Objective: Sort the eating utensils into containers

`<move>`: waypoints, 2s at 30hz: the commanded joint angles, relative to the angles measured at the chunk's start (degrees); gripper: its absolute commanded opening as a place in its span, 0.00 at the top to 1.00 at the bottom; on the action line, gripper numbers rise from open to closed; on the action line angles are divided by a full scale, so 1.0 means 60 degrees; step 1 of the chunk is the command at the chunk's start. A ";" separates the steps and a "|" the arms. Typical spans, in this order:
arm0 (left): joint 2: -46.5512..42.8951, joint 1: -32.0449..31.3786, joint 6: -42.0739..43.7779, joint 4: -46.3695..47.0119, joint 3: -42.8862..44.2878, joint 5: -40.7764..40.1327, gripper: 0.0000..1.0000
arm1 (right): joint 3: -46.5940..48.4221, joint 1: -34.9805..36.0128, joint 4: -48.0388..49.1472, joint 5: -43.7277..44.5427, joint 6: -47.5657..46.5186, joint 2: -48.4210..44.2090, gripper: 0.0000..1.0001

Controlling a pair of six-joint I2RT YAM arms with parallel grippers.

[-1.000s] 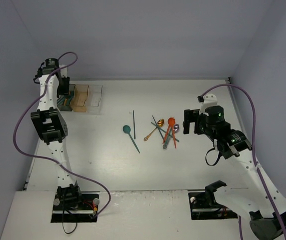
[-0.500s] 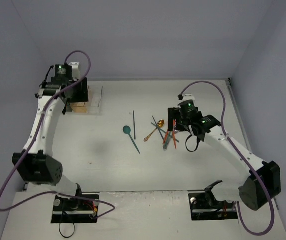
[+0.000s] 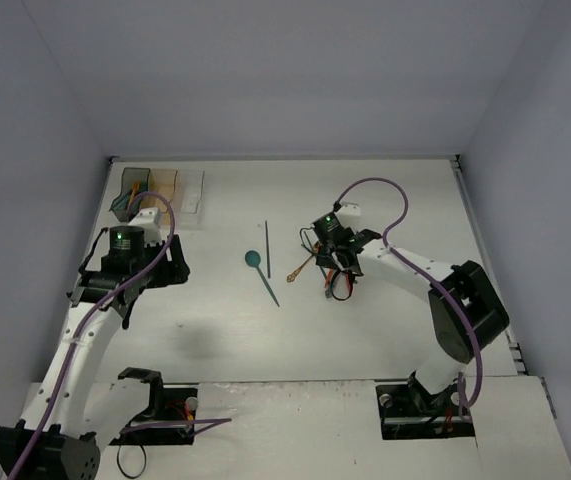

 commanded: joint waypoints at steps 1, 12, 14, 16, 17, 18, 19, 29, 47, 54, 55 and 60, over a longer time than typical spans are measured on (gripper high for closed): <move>-0.0579 -0.0289 -0.0188 0.0861 -0.0573 0.0239 0.36 | 0.0439 0.0089 0.0585 0.0948 0.1076 0.0573 0.70; -0.0993 -0.0547 -0.0210 0.1146 -0.0938 0.0083 0.36 | 0.0488 0.0077 0.0637 0.1290 0.1781 0.1514 0.75; -0.1019 -0.0547 -0.0189 0.1159 -0.0941 0.0023 0.36 | 0.0446 0.0077 0.0655 0.1246 0.1853 0.1647 0.76; -0.1022 -0.0547 -0.0181 0.1161 -0.0939 -0.0003 0.36 | 0.0412 0.0077 0.0669 0.1247 0.1865 0.1706 0.77; -0.1006 -0.0547 -0.0181 0.1161 -0.0932 -0.0019 0.36 | 0.0396 0.0077 0.0669 0.1255 0.1880 0.1754 0.79; -0.0993 -0.0547 -0.0177 0.1161 -0.0930 -0.0033 0.36 | 0.0378 0.0077 0.0669 0.1260 0.1894 0.1781 0.82; -0.0982 -0.0547 -0.0167 0.1161 -0.0940 -0.0043 0.36 | 0.0358 0.0077 0.0669 0.1260 0.1905 0.1772 0.87; -0.0967 -0.0567 -0.0284 0.1176 -0.0887 0.0416 0.36 | 0.0772 0.0579 0.0655 0.1611 0.0552 -0.0056 1.00; -0.0446 -0.3924 -0.3718 0.3820 0.0011 -0.0297 0.38 | 0.2022 0.2227 0.0655 0.0573 0.1104 -0.1904 1.00; 0.0570 -0.5541 -0.3901 0.5526 0.0099 -0.1508 0.41 | 0.2129 0.2333 0.0655 0.0455 0.2095 -0.2242 1.00; 0.0647 -0.5608 -0.3902 0.5735 0.0118 -0.1499 0.42 | 0.2100 0.2343 0.0655 0.0407 0.2229 -0.2271 1.00; 0.1281 -0.5781 -0.3975 0.6825 0.0290 -0.1153 0.44 | 0.1930 0.2359 0.0655 0.0201 0.2602 -0.2375 1.00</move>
